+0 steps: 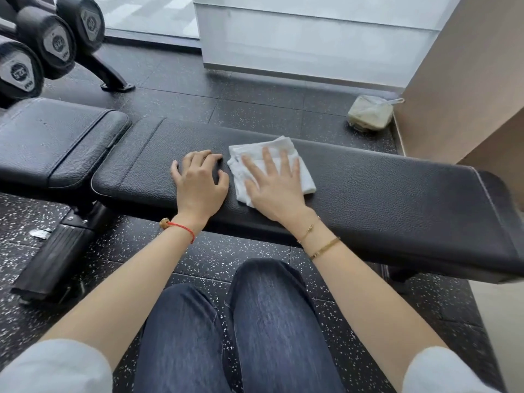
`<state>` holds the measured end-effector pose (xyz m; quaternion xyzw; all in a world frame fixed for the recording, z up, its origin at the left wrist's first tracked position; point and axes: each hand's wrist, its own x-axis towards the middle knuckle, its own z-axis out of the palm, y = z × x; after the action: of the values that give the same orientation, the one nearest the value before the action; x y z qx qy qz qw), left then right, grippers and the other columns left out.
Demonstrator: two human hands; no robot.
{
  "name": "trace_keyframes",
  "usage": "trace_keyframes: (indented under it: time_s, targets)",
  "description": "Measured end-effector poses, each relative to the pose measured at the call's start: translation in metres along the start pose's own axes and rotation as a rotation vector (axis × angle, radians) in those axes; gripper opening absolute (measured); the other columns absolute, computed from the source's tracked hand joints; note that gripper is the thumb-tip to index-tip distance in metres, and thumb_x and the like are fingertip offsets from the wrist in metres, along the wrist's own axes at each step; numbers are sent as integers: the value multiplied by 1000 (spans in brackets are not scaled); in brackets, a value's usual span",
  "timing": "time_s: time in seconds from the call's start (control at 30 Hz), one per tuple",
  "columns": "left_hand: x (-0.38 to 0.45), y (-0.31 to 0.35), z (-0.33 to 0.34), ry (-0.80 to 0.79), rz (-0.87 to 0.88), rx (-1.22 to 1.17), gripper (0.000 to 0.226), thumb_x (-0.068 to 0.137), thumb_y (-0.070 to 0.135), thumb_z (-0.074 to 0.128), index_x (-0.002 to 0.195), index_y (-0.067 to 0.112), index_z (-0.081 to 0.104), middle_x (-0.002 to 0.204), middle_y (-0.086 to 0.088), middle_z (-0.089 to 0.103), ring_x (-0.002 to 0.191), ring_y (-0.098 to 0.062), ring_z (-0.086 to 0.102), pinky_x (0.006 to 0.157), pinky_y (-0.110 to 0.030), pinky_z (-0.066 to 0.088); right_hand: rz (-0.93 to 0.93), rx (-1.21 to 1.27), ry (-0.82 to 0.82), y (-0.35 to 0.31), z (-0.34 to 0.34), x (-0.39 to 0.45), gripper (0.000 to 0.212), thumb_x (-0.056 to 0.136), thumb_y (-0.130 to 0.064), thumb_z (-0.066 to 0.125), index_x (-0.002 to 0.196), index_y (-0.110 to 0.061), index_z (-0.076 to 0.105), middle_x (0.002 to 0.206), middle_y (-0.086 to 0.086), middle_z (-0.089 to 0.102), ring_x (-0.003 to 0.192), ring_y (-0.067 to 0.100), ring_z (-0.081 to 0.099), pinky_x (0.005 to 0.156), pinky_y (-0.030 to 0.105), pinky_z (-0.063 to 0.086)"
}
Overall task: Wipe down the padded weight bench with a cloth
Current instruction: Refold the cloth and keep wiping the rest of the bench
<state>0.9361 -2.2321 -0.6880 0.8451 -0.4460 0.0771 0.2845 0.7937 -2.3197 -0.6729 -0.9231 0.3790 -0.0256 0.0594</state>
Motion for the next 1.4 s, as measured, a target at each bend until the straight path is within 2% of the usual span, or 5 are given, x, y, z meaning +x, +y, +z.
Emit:
trace_keyframes:
  time_s: [0.33,0.57,0.87,1.17,1.4]
  targets:
    - [-1,3,-2,-26,-8,19,36,91,28,50,125,21,61,137,1,54,134,-21,40,118,-55,15,292,61,-101,66,-23,33,53,102,-51,16,154,-48,6,165,5,-6,148,41,-12,116,59,-14]
    - [-2,3,-2,-32,-9,36,38,92,28,50,128,21,60,140,1,54,136,-21,39,119,-54,14,31,42,-128,-12,-12,74,53,102,-52,14,154,-47,2,165,4,-8,148,42,-14,113,61,-17]
    - [0,2,-1,-7,-13,24,36,89,29,52,124,23,62,135,3,56,133,-20,42,118,-55,16,165,0,-140,40,-22,84,53,102,-48,15,154,-46,7,166,5,-1,149,43,-4,115,63,-12]
    - [-1,1,-2,-27,-4,38,37,92,28,51,126,22,61,137,2,55,134,-21,41,117,-55,17,-114,8,-45,25,-5,-10,52,102,-52,16,152,-51,4,166,-1,-6,150,35,-12,116,58,-14]
    - [-3,5,-1,-45,-19,52,38,93,29,48,128,22,59,140,2,53,137,-22,38,119,-55,15,273,36,-57,89,-22,-24,53,103,-47,19,154,-47,5,166,4,-7,149,37,-13,117,59,-11]
